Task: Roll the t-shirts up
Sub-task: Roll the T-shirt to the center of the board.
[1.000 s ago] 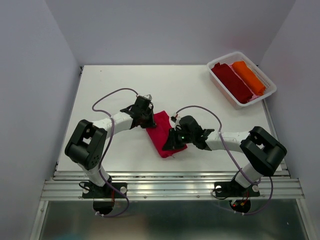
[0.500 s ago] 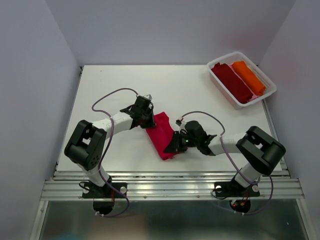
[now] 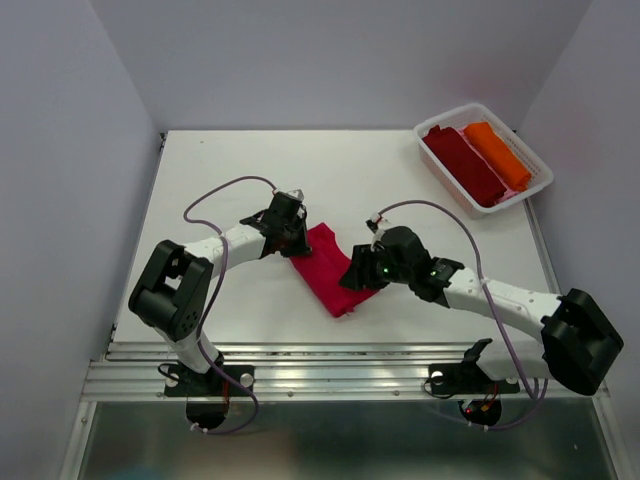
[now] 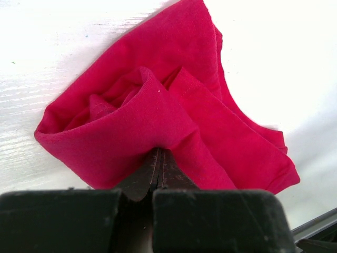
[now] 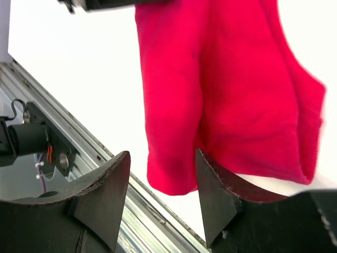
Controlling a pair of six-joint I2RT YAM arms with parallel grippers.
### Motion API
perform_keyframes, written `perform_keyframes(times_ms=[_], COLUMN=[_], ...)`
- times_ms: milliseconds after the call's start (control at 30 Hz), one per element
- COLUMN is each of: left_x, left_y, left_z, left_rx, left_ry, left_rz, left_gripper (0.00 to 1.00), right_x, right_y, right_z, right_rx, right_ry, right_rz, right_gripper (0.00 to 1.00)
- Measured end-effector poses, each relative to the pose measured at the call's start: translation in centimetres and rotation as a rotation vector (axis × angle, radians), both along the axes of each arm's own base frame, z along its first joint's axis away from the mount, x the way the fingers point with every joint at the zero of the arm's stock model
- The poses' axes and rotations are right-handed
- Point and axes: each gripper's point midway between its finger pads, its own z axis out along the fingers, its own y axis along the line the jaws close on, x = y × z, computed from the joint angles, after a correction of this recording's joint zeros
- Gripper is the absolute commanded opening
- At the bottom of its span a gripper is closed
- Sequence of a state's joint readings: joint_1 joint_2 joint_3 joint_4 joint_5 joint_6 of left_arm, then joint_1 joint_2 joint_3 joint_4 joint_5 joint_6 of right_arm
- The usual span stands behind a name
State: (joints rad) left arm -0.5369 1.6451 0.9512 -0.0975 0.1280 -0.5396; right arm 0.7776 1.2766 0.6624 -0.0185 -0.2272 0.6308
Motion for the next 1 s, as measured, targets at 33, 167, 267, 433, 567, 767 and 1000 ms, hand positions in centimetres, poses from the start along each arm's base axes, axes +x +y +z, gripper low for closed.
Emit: perform_keyframes(times_ms=[33,167,267,433,567,767,1000], left_x=[0.0,0.0,0.0,0.0,-0.1,0.2,1.0], left_y=[0.0,0.0,0.0,0.0,0.1,0.1,0.7], left_z=[0.0,0.0,0.0,0.0,0.0,0.5,0.9], left_rx=[0.0,0.001,0.001,0.002,0.003,0.011,0.026], left_ry=[0.0,0.0,0.0,0.002,0.002,-0.001,-0.015], left_rz=[-0.001,-0.001,-0.001,-0.001,0.0,0.002,0.021], left_gripper=[0.0,0.0,0.0,0.0,0.0,0.0,0.0], right_x=[0.2,0.5,0.0,-0.6,-0.5,-0.5,-0.3], right_y=[0.0,-0.1,0.4,2.2,1.8,0.4,0.6], right_z=[0.5,1.1,1.1,0.3,-2.4,-6.1,-6.4], right_rx=[-0.003,-0.042,-0.067,-0.095,-0.169,-0.237,-0.205], right_ry=[-0.014,-0.042,-0.047,-0.043,-0.007,0.036,0.021], right_rz=[-0.003,-0.006,0.024,0.082,0.059,0.007,-0.018], right_gripper=[0.53,0.16,0.05,0.01,0.01,0.01,0.01])
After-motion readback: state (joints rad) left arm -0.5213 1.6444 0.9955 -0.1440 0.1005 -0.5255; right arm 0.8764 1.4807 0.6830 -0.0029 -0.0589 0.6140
